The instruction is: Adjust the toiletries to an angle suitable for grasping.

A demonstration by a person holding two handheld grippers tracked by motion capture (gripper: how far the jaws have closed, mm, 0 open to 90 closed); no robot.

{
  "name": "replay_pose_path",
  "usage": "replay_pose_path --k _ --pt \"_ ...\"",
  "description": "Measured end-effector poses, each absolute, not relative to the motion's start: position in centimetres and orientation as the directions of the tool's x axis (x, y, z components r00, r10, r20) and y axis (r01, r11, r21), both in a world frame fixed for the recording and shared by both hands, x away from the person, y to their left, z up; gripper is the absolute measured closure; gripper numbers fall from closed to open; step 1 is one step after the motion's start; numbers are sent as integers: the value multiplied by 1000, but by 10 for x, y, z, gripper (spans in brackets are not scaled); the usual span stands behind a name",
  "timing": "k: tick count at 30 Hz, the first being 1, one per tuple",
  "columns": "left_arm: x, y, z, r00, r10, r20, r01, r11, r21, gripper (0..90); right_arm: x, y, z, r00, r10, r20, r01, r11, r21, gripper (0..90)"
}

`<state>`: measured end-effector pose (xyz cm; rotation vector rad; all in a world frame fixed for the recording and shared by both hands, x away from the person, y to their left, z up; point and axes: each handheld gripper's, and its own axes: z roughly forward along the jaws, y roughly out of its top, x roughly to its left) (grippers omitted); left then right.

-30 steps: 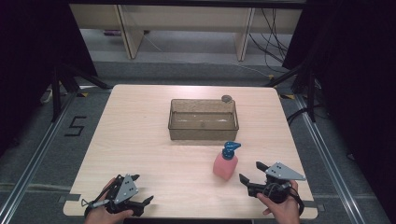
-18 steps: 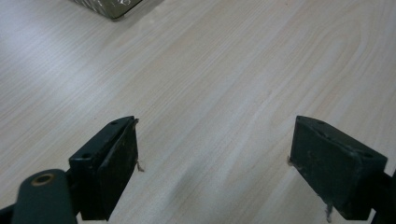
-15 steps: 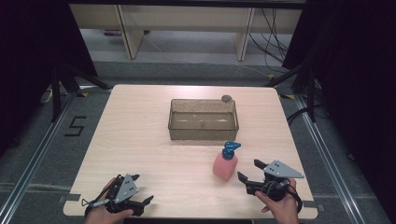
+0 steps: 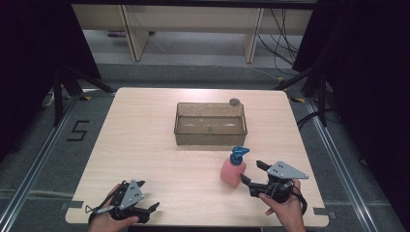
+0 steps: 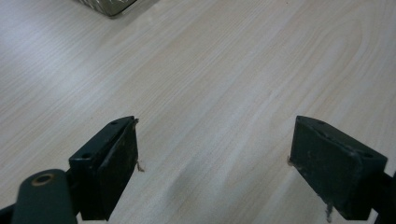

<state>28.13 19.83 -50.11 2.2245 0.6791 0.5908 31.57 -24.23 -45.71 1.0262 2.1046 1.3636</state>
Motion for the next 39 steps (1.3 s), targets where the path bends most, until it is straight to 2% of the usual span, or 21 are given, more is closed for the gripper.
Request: replay_pose_path --k 4,7,13,14,16,24,30,38,39 --pt "282 198 -500 755 624 203 288 -593 752 148 317 -240 -456 -637 769 55 368 242 898 239" --pt "283 198 -498 766 605 218 279 -619 734 148 321 -237 -456 -648 760 54 362 244 900 242" --pt "283 194 -502 759 619 203 288 -599 747 148 325 -230 -454 -655 754 46 342 242 908 248" --pt "283 195 -502 760 618 201 286 -596 750 148 325 -227 -454 -653 754 70 351 220 910 249" --pt "282 196 -501 761 616 202 290 -602 744 148 327 -227 -454 -662 749 37 326 243 914 252" --pt "280 195 -501 771 604 204 279 -608 743 148 327 -219 -451 -660 749 54 332 227 915 259" --pt "279 195 -501 769 604 207 273 -605 748 148 331 -218 -450 -671 741 20 308 253 917 263" --pt "278 195 -500 771 603 206 271 -603 750 148 335 -217 -450 -664 747 36 313 234 921 304" --pt "278 195 -499 777 593 213 268 -616 741 149 337 -218 -450 -663 747 42 309 223 924 330"
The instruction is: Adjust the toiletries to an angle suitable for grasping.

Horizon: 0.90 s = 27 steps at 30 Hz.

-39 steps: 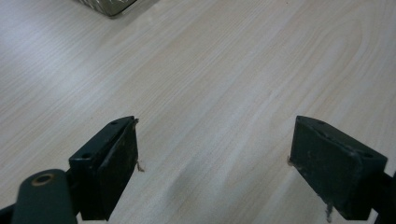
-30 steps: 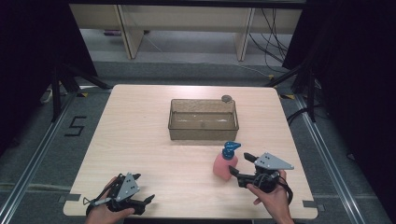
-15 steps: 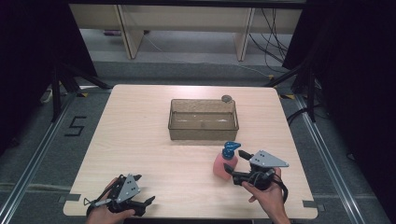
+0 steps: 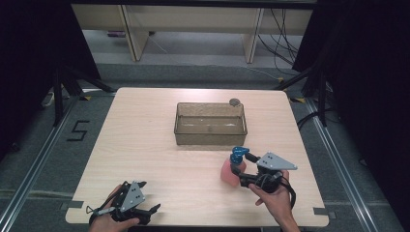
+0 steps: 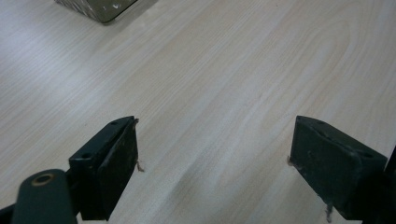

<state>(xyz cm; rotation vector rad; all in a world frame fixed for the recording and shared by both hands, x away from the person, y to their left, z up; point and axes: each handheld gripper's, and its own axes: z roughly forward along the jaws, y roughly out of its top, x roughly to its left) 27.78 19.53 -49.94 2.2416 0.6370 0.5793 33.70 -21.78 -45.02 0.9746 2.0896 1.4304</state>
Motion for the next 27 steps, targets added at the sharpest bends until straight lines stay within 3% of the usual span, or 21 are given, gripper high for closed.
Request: replay_pose_path --k 14,27 --pt "278 195 -500 775 597 208 271 -611 744 148 344 -212 -452 -672 736 74 322 200 925 436" --pt "278 195 -500 774 597 210 269 -611 745 148 350 -208 -454 -691 723 18 271 236 933 501"
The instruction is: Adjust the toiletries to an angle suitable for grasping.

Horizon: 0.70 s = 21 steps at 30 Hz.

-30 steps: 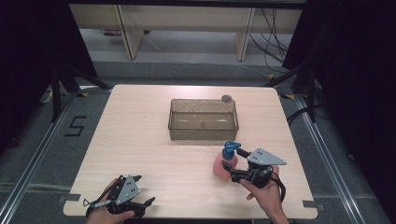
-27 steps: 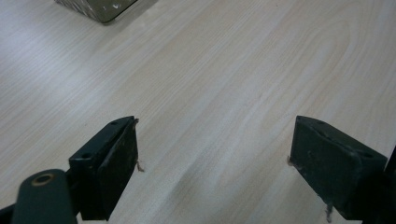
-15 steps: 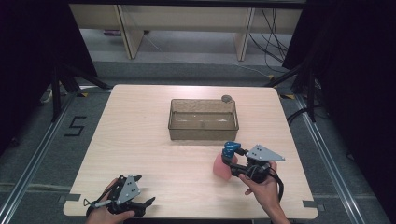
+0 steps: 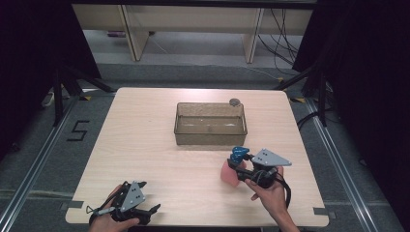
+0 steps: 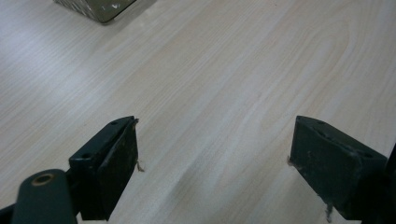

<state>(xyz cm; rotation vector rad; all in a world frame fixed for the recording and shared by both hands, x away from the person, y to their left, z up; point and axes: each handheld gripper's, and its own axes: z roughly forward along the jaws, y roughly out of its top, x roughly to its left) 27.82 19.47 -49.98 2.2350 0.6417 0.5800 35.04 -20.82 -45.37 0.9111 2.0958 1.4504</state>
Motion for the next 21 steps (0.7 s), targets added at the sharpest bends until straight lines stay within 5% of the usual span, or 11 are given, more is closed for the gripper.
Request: replay_pose_path --k 21 --pt "278 194 -501 768 600 223 262 -613 745 149 348 -201 -453 -665 747 26 301 236 924 534"
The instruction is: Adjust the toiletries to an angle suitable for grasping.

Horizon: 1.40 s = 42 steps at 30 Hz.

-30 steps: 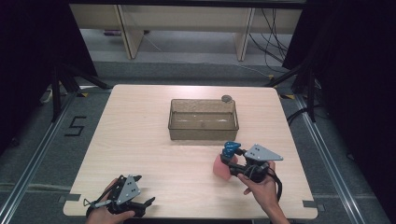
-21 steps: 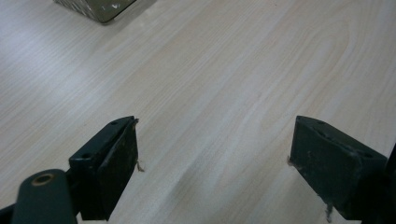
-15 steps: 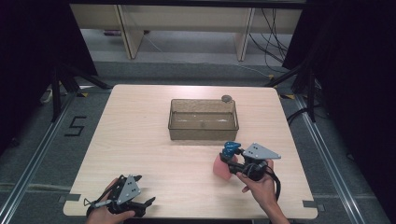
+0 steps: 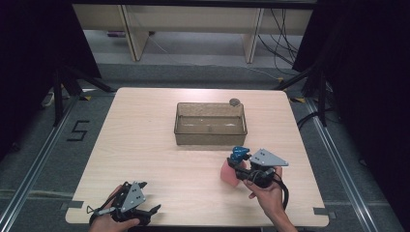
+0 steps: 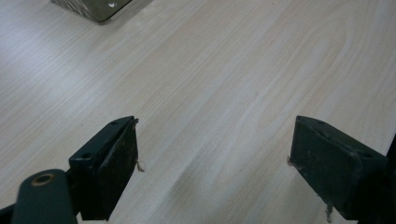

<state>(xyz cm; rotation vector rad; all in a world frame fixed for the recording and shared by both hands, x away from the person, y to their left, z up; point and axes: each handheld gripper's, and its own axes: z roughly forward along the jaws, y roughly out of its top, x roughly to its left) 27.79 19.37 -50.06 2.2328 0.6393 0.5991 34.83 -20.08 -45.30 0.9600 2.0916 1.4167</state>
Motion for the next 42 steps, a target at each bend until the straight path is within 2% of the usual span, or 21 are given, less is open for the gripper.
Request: replay_pose_path --k 13,14,19,31,33,36,40,42 --pt "278 195 -500 778 592 212 267 -616 741 148 347 -203 -443 -644 763 48 309 203 929 535" --pt "277 195 -500 777 594 209 269 -613 743 148 350 -205 -441 -654 756 13 274 221 936 535" --pt "278 195 -500 767 602 224 269 -617 740 148 353 -204 -436 -648 761 39 294 202 934 535" --pt "278 197 -499 778 591 213 267 -618 739 149 362 -204 -420 -647 762 3 270 226 936 535" --pt "278 196 -500 775 596 209 270 -612 744 148 362 -202 -417 -641 767 40 286 189 940 535" --pt "278 196 -500 764 606 221 265 -607 749 148 364 -204 -414 -644 765 4 266 218 939 535" --pt "278 196 -500 763 608 221 267 -607 748 148 368 -203 -406 -643 766 14 268 208 941 535" --pt "277 195 -501 760 619 199 278 -586 761 148 370 -205 -403 -643 766 -10 253 225 941 535"
